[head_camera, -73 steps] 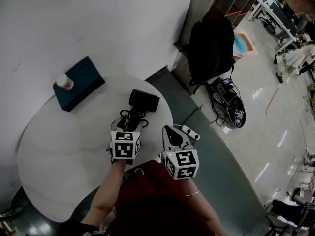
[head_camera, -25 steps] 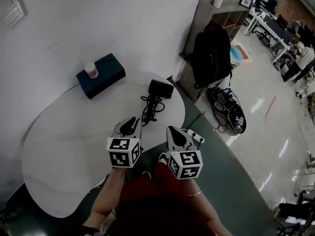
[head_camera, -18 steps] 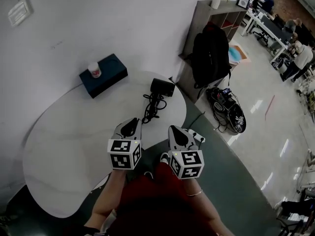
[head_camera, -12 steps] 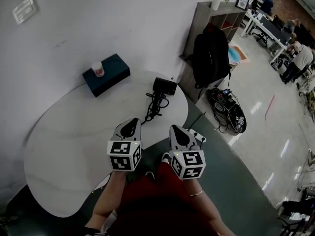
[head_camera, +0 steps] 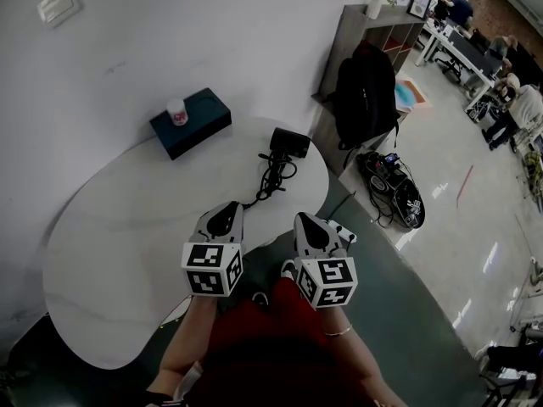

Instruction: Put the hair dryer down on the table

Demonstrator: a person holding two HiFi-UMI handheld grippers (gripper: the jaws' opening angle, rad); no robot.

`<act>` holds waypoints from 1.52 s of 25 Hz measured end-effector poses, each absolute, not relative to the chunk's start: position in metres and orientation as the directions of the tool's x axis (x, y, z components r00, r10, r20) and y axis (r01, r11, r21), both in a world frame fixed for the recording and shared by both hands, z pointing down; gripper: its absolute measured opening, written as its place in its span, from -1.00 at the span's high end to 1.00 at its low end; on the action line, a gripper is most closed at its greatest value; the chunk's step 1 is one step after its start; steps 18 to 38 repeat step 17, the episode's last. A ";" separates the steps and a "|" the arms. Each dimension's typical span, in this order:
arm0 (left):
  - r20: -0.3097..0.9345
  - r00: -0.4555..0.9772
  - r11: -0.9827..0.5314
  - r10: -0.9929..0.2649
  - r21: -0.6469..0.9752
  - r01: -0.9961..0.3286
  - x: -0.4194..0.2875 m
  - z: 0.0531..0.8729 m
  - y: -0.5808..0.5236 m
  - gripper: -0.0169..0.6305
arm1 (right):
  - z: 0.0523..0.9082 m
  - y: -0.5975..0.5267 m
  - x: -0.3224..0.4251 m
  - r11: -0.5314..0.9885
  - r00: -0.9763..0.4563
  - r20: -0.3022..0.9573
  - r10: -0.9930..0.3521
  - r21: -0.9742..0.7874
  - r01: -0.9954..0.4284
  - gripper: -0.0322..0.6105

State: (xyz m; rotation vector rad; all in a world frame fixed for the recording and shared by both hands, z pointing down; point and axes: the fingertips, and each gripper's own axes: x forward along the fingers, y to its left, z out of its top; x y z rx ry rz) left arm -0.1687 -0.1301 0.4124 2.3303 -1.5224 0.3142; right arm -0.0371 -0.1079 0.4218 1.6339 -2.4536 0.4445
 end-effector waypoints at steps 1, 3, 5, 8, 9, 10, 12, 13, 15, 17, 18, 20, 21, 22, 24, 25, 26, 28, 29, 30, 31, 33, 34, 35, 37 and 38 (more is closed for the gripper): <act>0.360 0.403 -0.369 -0.842 0.161 -0.915 -0.170 0.411 -0.128 0.84 | 0.421 -0.106 -0.038 0.358 -0.389 0.292 -0.874 -0.155 -0.921 0.85; 0.354 0.405 -0.370 -0.843 0.164 -0.914 -0.172 0.409 -0.125 0.84 | 0.419 -0.103 -0.039 0.355 -0.385 0.289 -0.876 -0.152 -0.922 0.85; 0.352 0.402 -0.371 -0.845 0.156 -0.916 -0.175 0.409 -0.122 0.84 | 0.419 -0.100 -0.040 0.351 -0.381 0.285 -0.880 -0.151 -0.924 0.85; 0.352 0.399 -0.374 -0.847 0.141 -0.917 -0.176 0.409 -0.120 0.84 | 0.418 -0.097 -0.040 0.346 -0.373 0.281 -0.884 -0.145 -0.927 0.85; 0.351 0.402 -0.375 -0.846 0.146 -0.916 -0.177 0.409 -0.119 0.83 | 0.418 -0.096 -0.039 0.344 -0.371 0.280 -0.885 -0.143 -0.928 0.85; 0.350 0.405 -0.376 -0.845 0.152 -0.914 -0.177 0.408 -0.117 0.84 | 0.416 -0.094 -0.039 0.343 -0.370 0.280 -0.886 -0.142 -0.929 0.85; 0.347 0.410 -0.378 -0.844 0.159 -0.912 -0.177 0.406 -0.115 0.84 | 0.415 -0.092 -0.038 0.339 -0.366 0.278 -0.888 -0.140 -0.930 0.85; 0.345 0.412 -0.380 -0.843 0.161 -0.911 -0.177 0.406 -0.114 0.84 | 0.415 -0.091 -0.038 0.338 -0.364 0.276 -0.889 -0.140 -0.931 0.85; 0.341 0.416 -0.383 -0.843 0.163 -0.909 -0.178 0.406 -0.112 0.84 | 0.415 -0.089 -0.038 0.337 -0.363 0.272 -0.891 -0.140 -0.931 0.85; 0.338 0.419 -0.385 -0.842 0.167 -0.908 -0.180 0.406 -0.110 0.84 | 0.416 -0.088 -0.039 0.336 -0.363 0.269 -0.892 -0.142 -0.931 0.85; 0.338 0.419 -0.385 -0.842 0.167 -0.908 -0.180 0.406 -0.110 0.84 | 0.416 -0.088 -0.039 0.336 -0.363 0.269 -0.892 -0.142 -0.931 0.85; 0.338 0.419 -0.385 -0.842 0.167 -0.908 -0.180 0.406 -0.110 0.84 | 0.416 -0.088 -0.039 0.336 -0.363 0.269 -0.892 -0.142 -0.931 0.85; 0.338 0.419 -0.385 -0.842 0.167 -0.908 -0.180 0.406 -0.110 0.84 | 0.416 -0.088 -0.039 0.336 -0.363 0.269 -0.892 -0.142 -0.931 0.85; 0.338 0.419 -0.385 -0.842 0.167 -0.908 -0.180 0.406 -0.110 0.84 | 0.416 -0.088 -0.039 0.336 -0.363 0.269 -0.892 -0.142 -0.931 0.85; 0.338 0.419 -0.385 -0.842 0.167 -0.908 -0.180 0.406 -0.110 0.84 | 0.416 -0.088 -0.039 0.336 -0.363 0.269 -0.892 -0.142 -0.931 0.85; 0.338 0.419 -0.385 -0.842 0.167 -0.908 -0.180 0.406 -0.110 0.84 | 0.416 -0.088 -0.039 0.336 -0.363 0.269 -0.892 -0.142 -0.931 0.85; 0.338 0.419 -0.385 -0.842 0.167 -0.908 -0.180 0.406 -0.110 0.84 | 0.416 -0.088 -0.039 0.336 -0.363 0.269 -0.892 -0.142 -0.931 0.85; 0.338 0.419 -0.385 -0.842 0.167 -0.908 -0.180 0.406 -0.110 0.84 | 0.416 -0.088 -0.039 0.336 -0.363 0.269 -0.892 -0.142 -0.931 0.85; 0.338 0.419 -0.385 -0.842 0.167 -0.908 -0.180 0.406 -0.110 0.84 | 0.416 -0.088 -0.039 0.336 -0.363 0.269 -0.892 -0.142 -0.931 0.85; 0.338 0.419 -0.385 -0.842 0.167 -0.908 -0.180 0.406 -0.110 0.84 | 0.416 -0.088 -0.039 0.336 -0.363 0.269 -0.892 -0.142 -0.931 0.85; 0.338 0.419 -0.385 -0.842 0.167 -0.908 -0.180 0.406 -0.110 0.84 | 0.416 -0.088 -0.039 0.336 -0.363 0.269 -0.892 -0.142 -0.931 0.85; 0.338 0.419 -0.385 -0.842 0.167 -0.908 -0.180 0.406 -0.110 0.84 | 0.416 -0.088 -0.039 0.336 -0.363 0.269 -0.892 -0.142 -0.931 0.85; 0.338 0.419 -0.385 -0.842 0.167 -0.908 -0.180 0.406 -0.110 0.84 | 0.416 -0.088 -0.039 0.336 -0.363 0.269 -0.892 -0.142 -0.931 0.85; 0.338 0.419 -0.385 -0.842 0.167 -0.908 -0.180 0.406 -0.110 0.84 | 0.416 -0.088 -0.039 0.336 -0.363 0.269 -0.892 -0.142 -0.931 0.85; 0.338 0.419 -0.385 -0.842 0.167 -0.908 -0.180 0.406 -0.110 0.84 | 0.416 -0.088 -0.039 0.336 -0.363 0.269 -0.892 -0.142 -0.931 0.85; 0.338 0.419 -0.385 -0.842 0.167 -0.908 -0.180 0.406 -0.110 0.84 | 0.416 -0.088 -0.039 0.336 -0.363 0.269 -0.892 -0.142 -0.931 0.85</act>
